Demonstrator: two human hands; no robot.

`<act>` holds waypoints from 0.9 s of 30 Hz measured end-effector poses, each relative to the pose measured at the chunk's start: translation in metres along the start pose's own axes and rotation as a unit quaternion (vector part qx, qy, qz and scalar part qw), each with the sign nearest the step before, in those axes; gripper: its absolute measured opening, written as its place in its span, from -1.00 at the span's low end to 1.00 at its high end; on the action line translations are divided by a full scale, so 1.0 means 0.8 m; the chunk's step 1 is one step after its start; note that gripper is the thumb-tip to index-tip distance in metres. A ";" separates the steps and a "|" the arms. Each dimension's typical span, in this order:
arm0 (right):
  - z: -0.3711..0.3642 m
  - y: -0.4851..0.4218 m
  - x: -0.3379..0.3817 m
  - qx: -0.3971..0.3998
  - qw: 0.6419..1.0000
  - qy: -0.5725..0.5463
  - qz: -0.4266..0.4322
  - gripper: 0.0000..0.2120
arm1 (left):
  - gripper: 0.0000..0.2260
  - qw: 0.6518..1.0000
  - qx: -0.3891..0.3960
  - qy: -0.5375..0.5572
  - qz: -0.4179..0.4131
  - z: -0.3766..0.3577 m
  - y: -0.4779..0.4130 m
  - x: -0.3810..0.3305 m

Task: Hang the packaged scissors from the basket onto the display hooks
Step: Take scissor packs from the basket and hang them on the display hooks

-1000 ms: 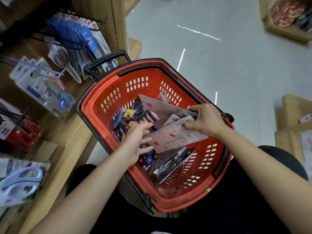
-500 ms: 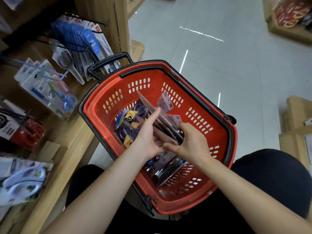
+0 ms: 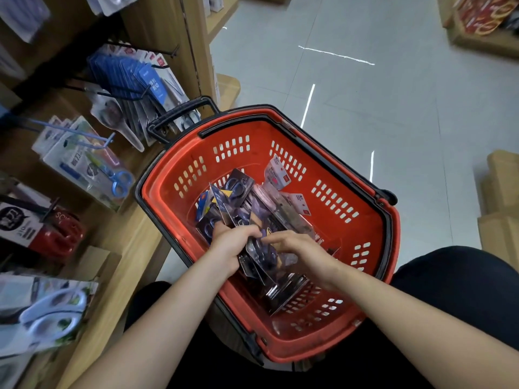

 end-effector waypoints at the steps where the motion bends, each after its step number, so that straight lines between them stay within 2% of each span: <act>1: 0.003 -0.005 -0.004 -0.028 0.998 -0.047 -0.004 -0.66 | 0.06 1.000 -0.008 -0.020 -0.019 0.002 0.004 -0.003; 3: 0.010 -0.014 -0.009 -0.097 0.988 -0.121 0.000 -0.80 | 0.06 0.997 -0.020 -0.042 -0.063 0.002 0.021 -0.015; 4: 0.014 -0.017 -0.011 -0.128 0.982 -0.141 0.004 -0.80 | 0.07 0.995 -0.024 -0.045 -0.080 0.001 0.037 -0.025; 6: 0.019 -0.020 -0.011 -0.170 0.973 -0.158 -0.011 -0.63 | 0.01 0.994 -0.024 -0.038 -0.102 -0.002 0.075 -0.047; 8: 0.025 -0.029 -0.021 -0.186 0.969 -0.156 -0.055 -0.37 | -0.23 0.992 -0.022 -0.036 -0.120 -0.003 0.097 -0.052; 10: 0.019 -0.033 -0.027 -0.138 0.968 -0.171 -0.119 -0.18 | -0.41 0.988 -0.027 -0.050 -0.141 -0.003 0.108 -0.053; 12: 0.008 -0.029 -0.022 -0.078 0.967 -0.185 -0.158 -0.31 | -0.44 0.984 -0.027 -0.063 -0.162 -0.005 0.111 -0.049; 14: 0.007 -0.024 -0.016 -0.062 0.970 -0.170 -0.162 -0.40 | -0.42 0.980 -0.003 -0.068 -0.186 -0.009 0.113 -0.050; 16: 0.014 -0.021 -0.011 -0.079 0.972 -0.164 -0.146 -0.36 | -0.42 0.977 0.020 -0.072 -0.200 -0.010 0.112 -0.052; 18: 0.021 -0.021 -0.009 -0.122 0.968 -0.179 -0.126 -0.23 | -0.45 0.976 0.041 -0.073 -0.201 -0.005 0.111 -0.055; 19: 0.024 -0.022 -0.008 -0.142 0.967 -0.185 -0.106 -0.28 | -0.46 0.976 0.053 -0.073 -0.199 -0.001 0.109 -0.055; 22: 0.030 -0.019 0.009 -0.164 0.965 -0.205 0.006 -0.41 | -0.44 0.973 0.093 -0.093 -0.190 0.006 0.108 -0.056; 25: 0.028 -0.015 0.024 -0.149 0.969 -0.165 0.106 -0.32 | -0.47 0.972 0.121 -0.101 -0.177 0.004 0.109 -0.056; 27: 0.027 -0.013 0.029 -0.154 0.970 -0.134 0.132 -0.27 | -0.54 0.971 0.117 -0.103 -0.183 0.001 0.108 -0.059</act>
Point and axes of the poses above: each hand's wrist, its own y-axis away from the middle knuckle, its own z-axis out of the back of the hand, x = y × z, the point moved 4 cm from there along -y, towards the middle knuckle, and after that the axes turned 2 degrees about x, right-handed, at the moved point
